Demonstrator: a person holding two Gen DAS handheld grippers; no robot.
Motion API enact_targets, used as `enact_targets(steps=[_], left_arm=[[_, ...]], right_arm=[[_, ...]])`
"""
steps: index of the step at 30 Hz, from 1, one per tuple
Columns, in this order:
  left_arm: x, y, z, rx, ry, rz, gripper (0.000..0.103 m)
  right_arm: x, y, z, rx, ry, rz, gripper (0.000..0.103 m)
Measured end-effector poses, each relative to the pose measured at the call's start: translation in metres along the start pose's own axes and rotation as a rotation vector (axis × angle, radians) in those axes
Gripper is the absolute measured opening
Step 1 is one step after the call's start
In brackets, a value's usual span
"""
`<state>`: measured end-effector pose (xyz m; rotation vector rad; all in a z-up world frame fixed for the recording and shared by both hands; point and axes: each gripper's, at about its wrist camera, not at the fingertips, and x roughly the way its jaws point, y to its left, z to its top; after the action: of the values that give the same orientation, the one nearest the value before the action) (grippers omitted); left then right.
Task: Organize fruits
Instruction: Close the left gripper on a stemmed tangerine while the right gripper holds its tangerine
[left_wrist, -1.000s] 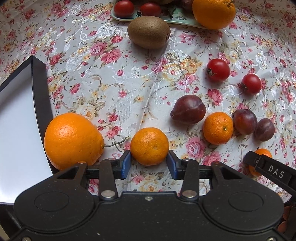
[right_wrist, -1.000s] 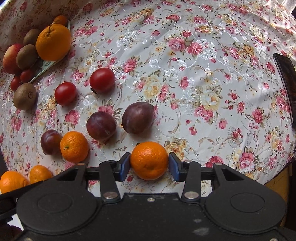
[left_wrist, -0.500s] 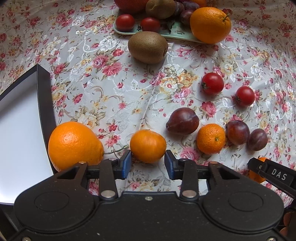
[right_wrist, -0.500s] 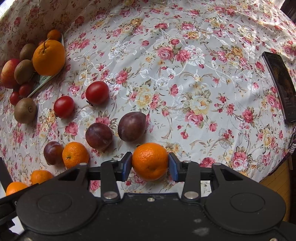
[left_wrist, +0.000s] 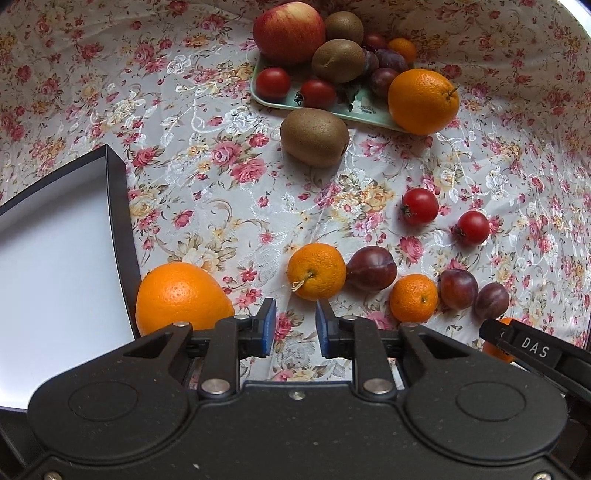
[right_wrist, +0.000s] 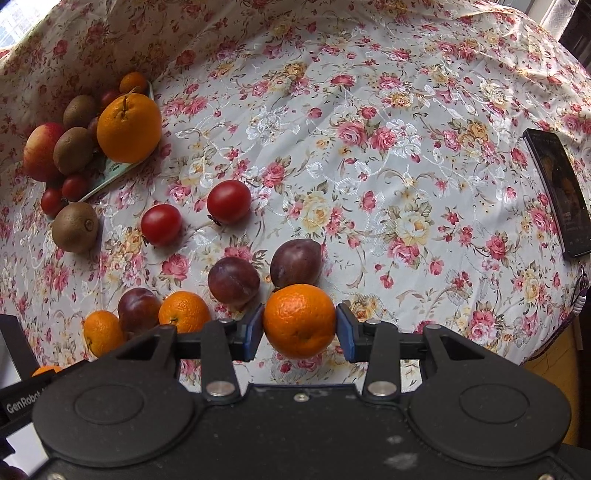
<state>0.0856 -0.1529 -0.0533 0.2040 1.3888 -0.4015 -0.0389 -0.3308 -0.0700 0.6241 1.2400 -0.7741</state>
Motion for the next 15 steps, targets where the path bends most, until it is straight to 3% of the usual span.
enact_targets(steps=[3, 8, 15], left_arm=[[0.002, -0.002, 0.001, 0.004, -0.01, -0.014, 0.036], [0.011, -0.007, 0.007, -0.04, -0.008, -0.027, 0.037], [0.027, -0.021, 0.012, -0.023, -0.029, 0.041, 0.047]], right_arm=[[0.0, 0.001, -0.001, -0.005, 0.005, 0.006, 0.042], [-0.003, -0.003, 0.0, -0.005, 0.015, 0.024, 0.042], [-0.002, -0.021, 0.005, 0.02, 0.03, 0.03, 0.042]])
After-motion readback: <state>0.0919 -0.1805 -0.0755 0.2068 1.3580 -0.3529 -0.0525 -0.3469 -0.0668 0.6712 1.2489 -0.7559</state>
